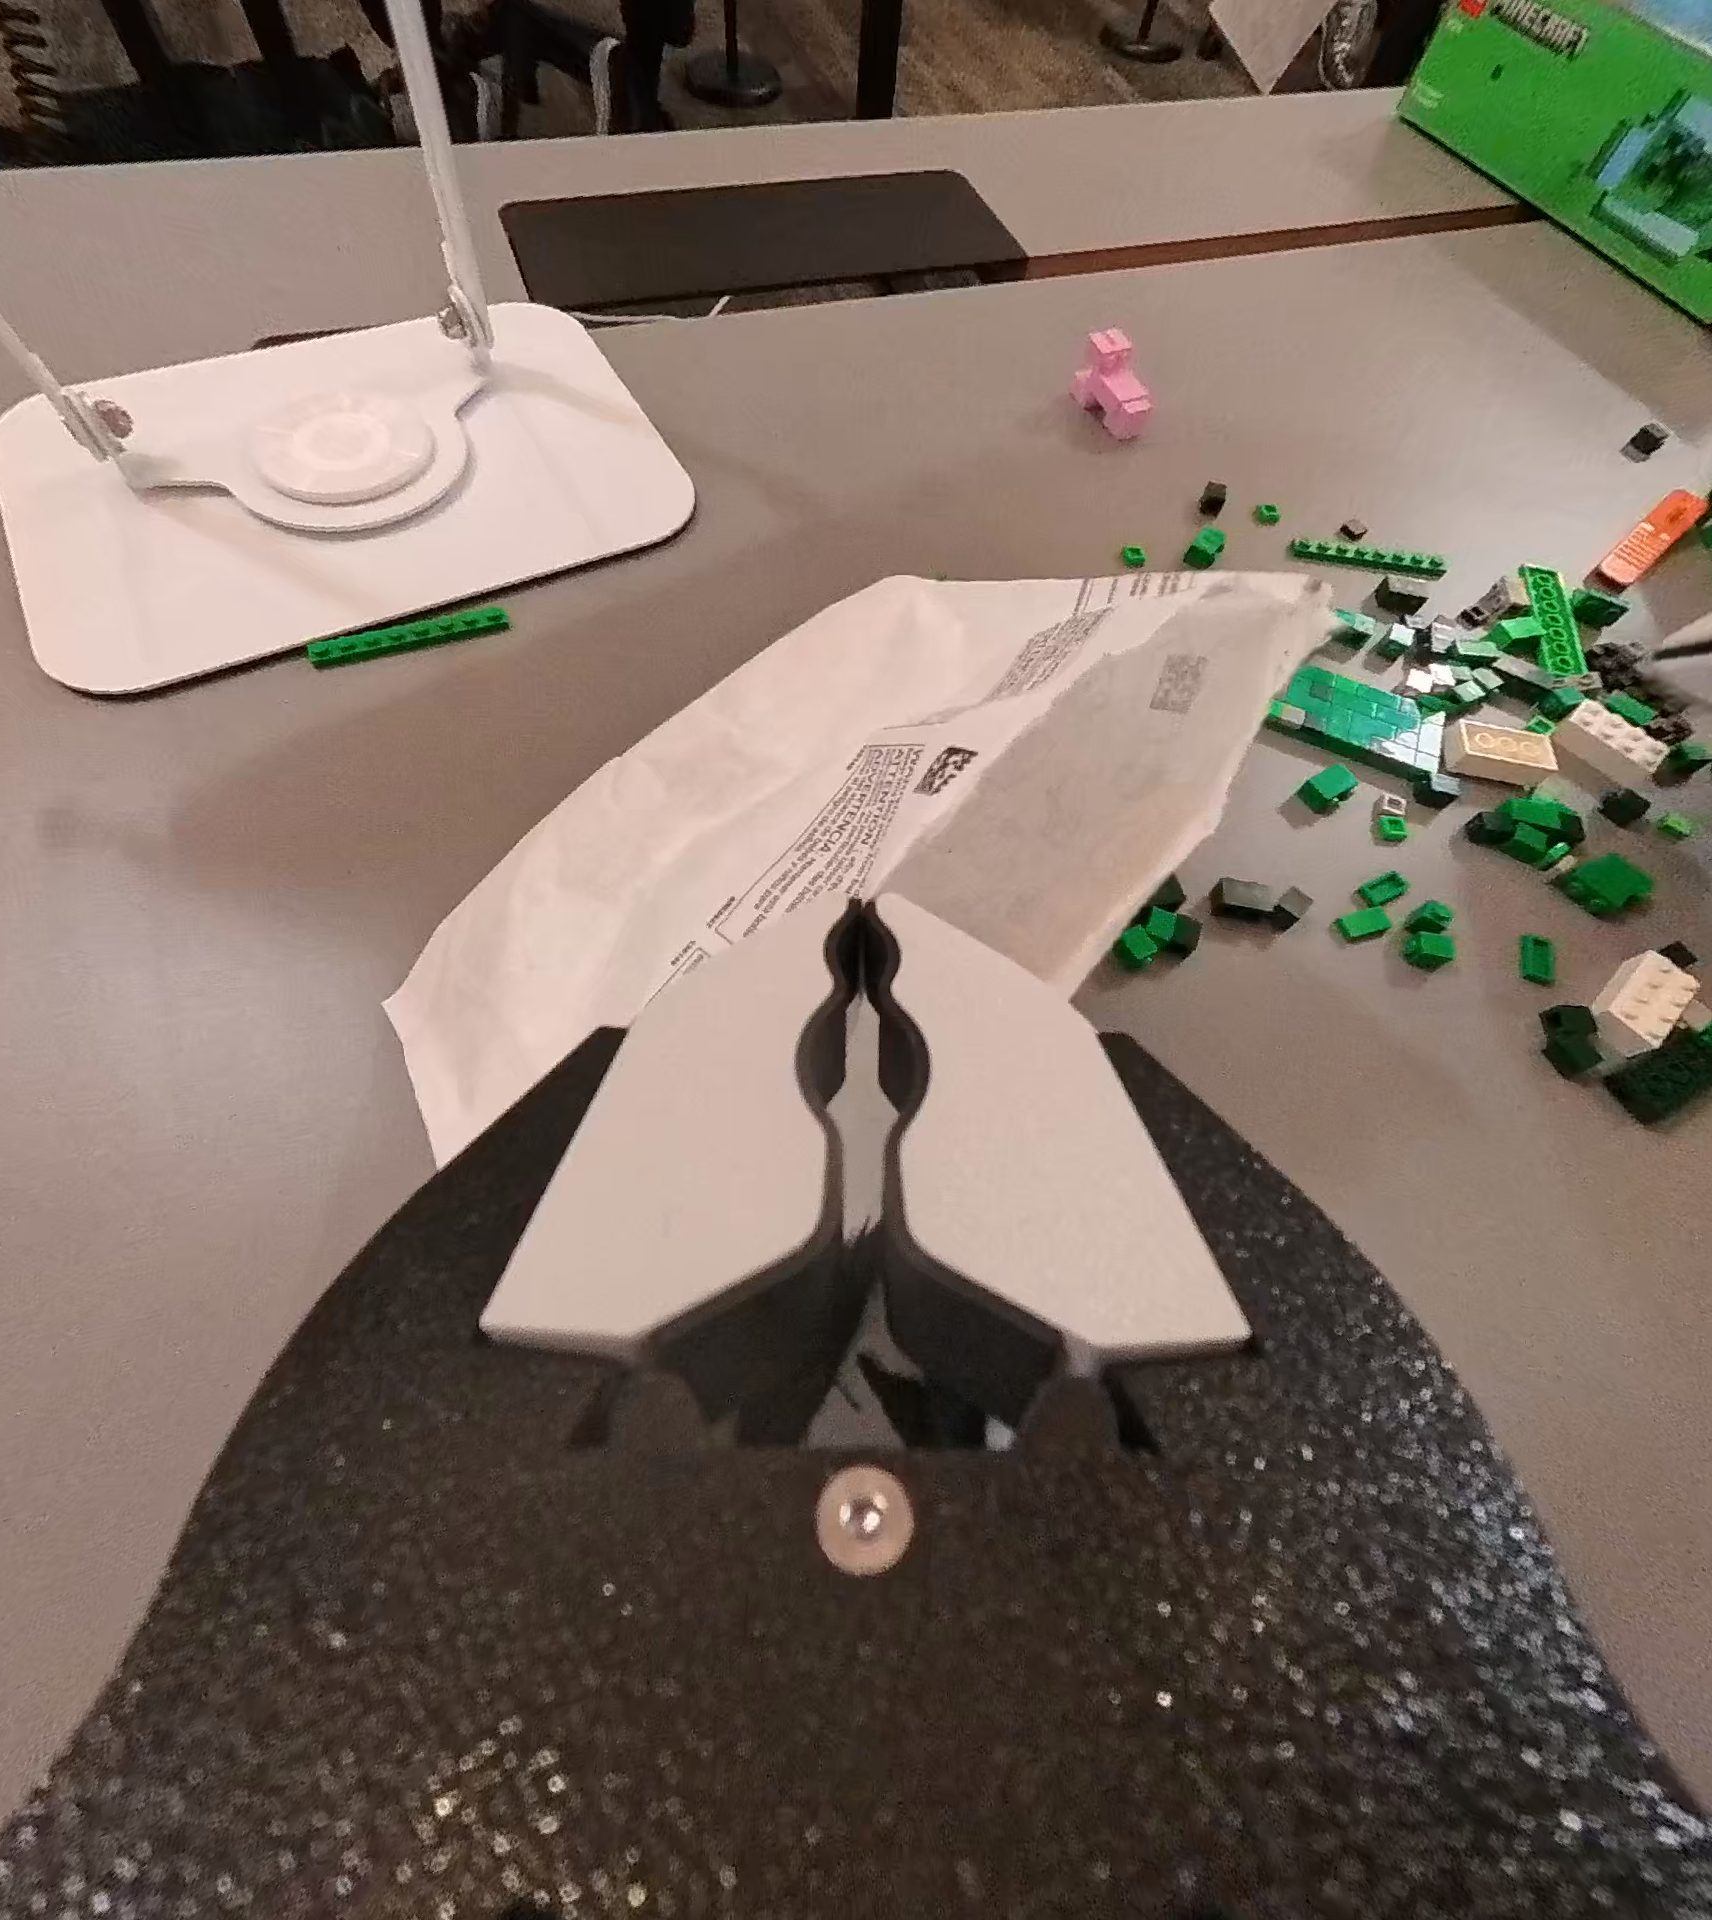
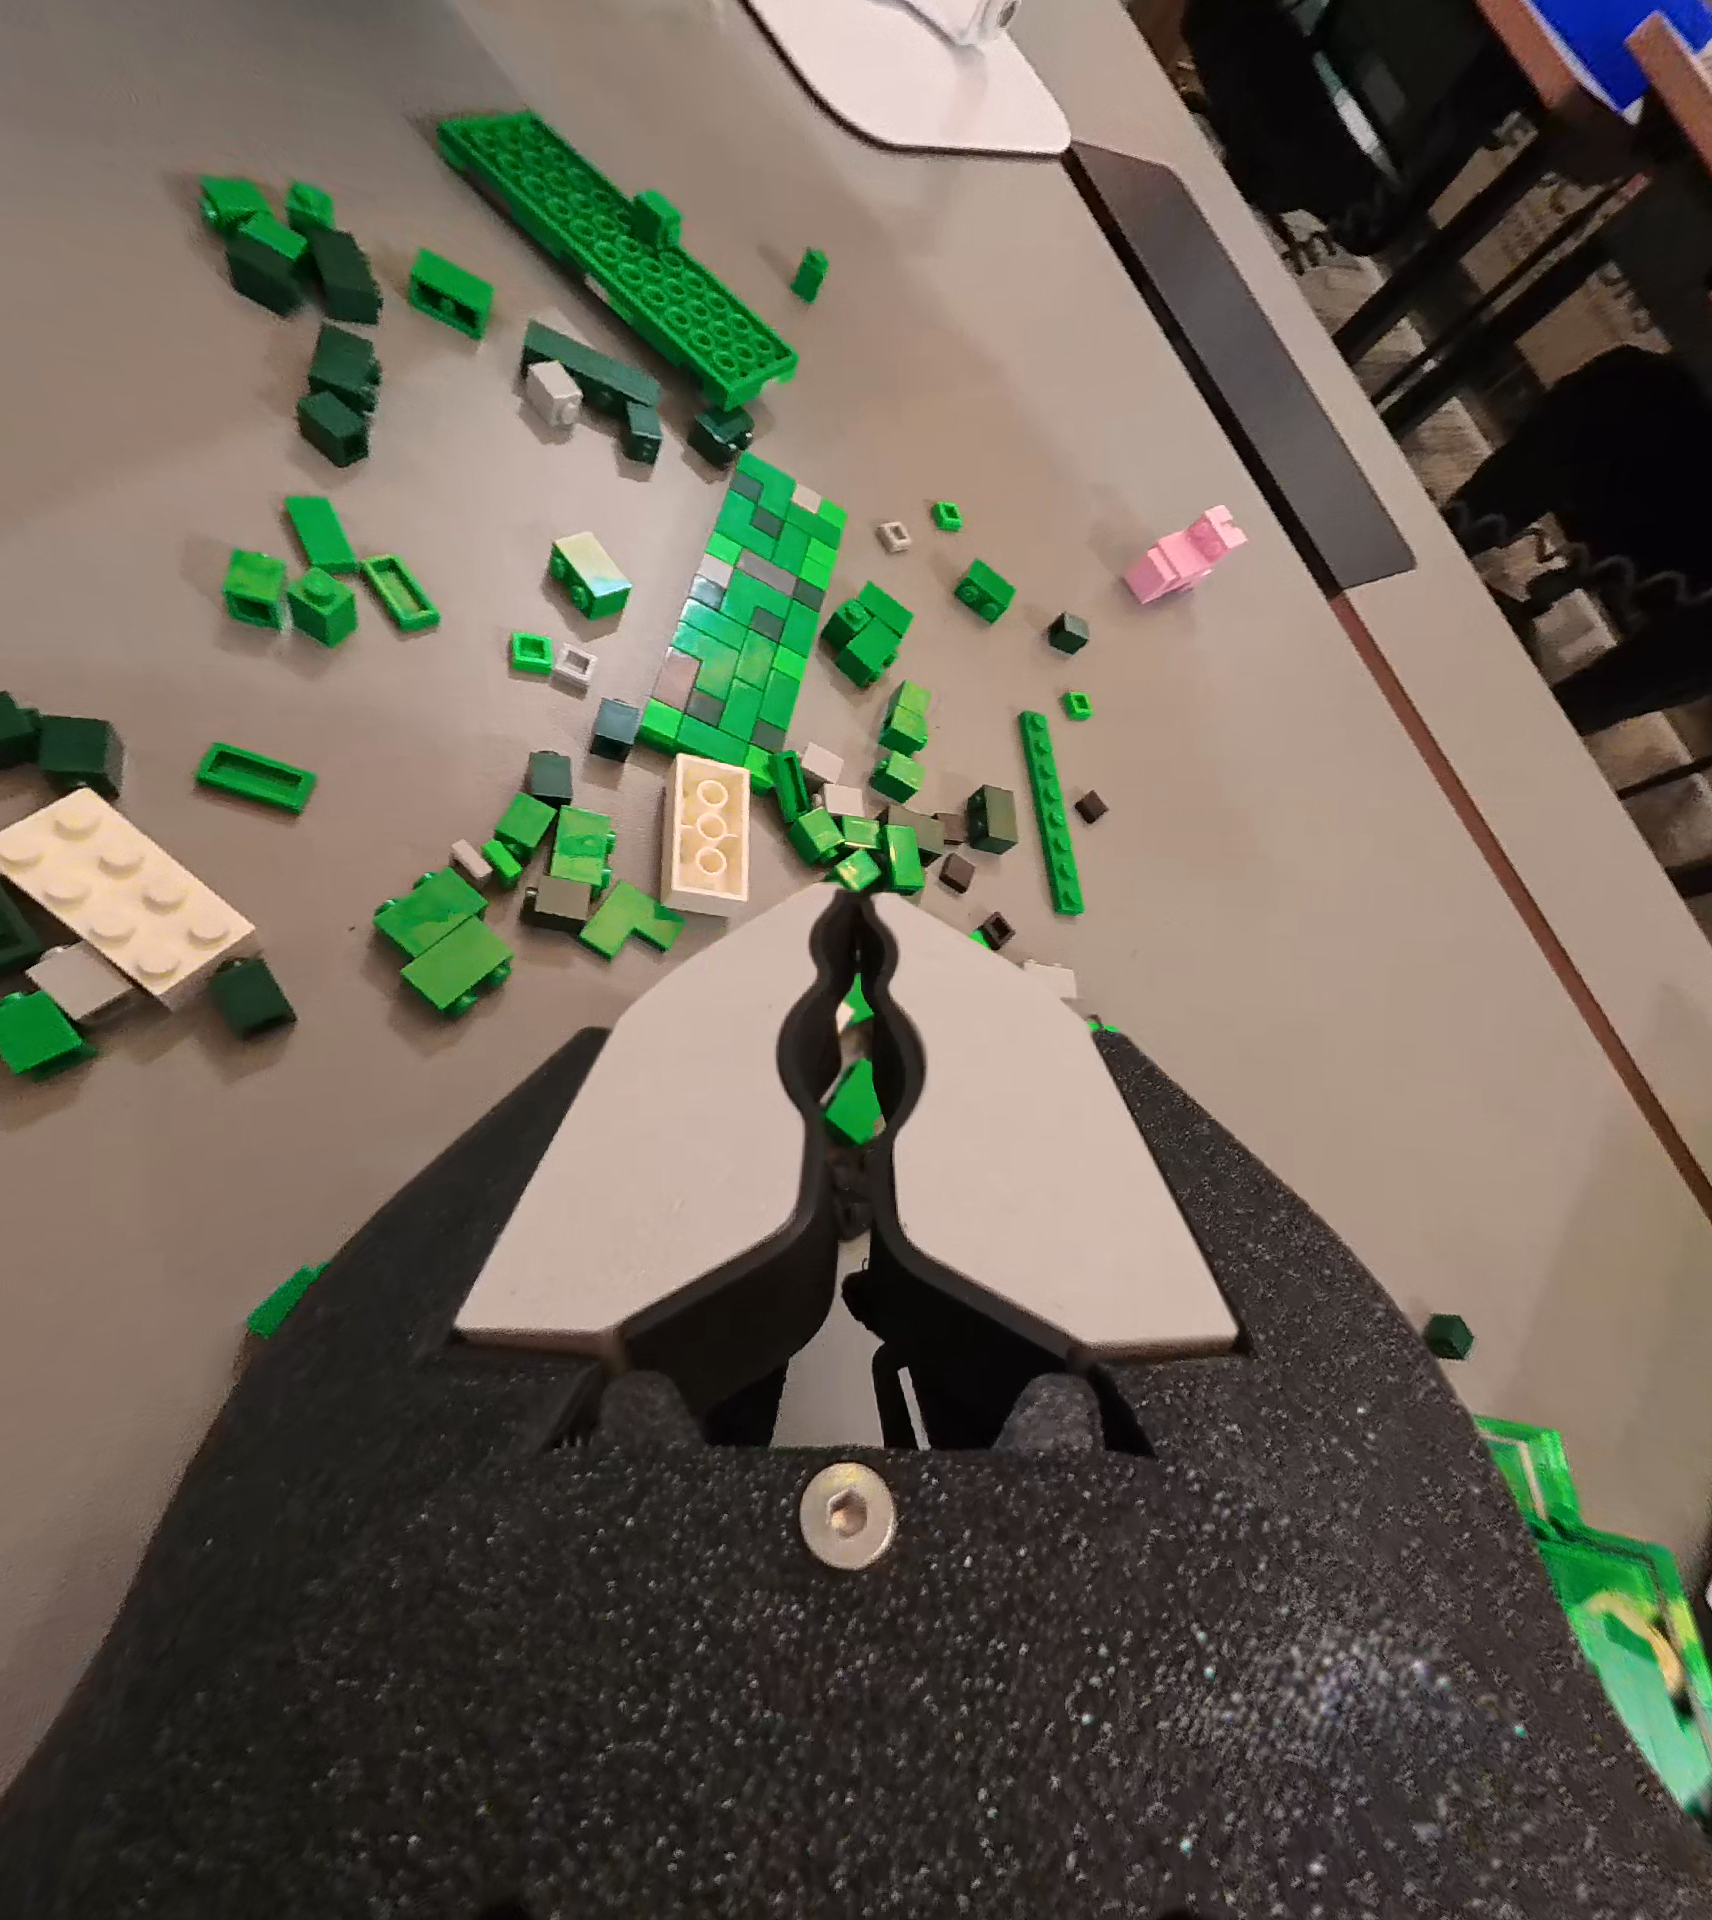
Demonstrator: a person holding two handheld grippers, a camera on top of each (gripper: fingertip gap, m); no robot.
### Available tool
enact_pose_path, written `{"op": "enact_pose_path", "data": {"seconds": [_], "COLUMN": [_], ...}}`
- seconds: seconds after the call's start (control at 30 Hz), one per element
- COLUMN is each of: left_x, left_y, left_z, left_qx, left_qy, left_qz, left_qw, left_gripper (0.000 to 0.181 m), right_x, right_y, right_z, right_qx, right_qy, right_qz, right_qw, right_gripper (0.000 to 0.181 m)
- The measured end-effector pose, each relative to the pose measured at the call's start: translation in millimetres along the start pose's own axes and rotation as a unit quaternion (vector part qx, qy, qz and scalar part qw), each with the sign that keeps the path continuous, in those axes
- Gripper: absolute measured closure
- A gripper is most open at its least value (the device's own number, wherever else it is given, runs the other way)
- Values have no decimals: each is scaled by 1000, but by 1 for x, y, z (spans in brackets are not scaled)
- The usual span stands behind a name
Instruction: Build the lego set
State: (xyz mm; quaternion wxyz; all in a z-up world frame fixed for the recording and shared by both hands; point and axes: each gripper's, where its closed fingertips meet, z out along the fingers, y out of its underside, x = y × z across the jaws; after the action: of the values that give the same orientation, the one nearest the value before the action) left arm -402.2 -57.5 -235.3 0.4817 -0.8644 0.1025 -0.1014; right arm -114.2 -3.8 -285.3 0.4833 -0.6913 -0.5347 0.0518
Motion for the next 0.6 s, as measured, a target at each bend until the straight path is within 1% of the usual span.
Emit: {"op": "enact_pose_path", "data": {"seconds": [0.3, 0.6], "left_x": [-6, -15], "left_y": [-5, -6], "left_z": [-8, -13], "left_qx": [17, 24], "left_qy": [-8, -16], "left_qz": [-1, -11], "left_qw": [1000, 1000], "left_gripper": [181, 181], "right_x": [8, 8], "right_y": [0, 0], "right_z": [-1, 0], "right_qx": [3, 5], "right_qy": [25, 24], "right_qz": [-6, -4], "right_qw": [1000, 1000], "right_gripper": [181, 181]}}
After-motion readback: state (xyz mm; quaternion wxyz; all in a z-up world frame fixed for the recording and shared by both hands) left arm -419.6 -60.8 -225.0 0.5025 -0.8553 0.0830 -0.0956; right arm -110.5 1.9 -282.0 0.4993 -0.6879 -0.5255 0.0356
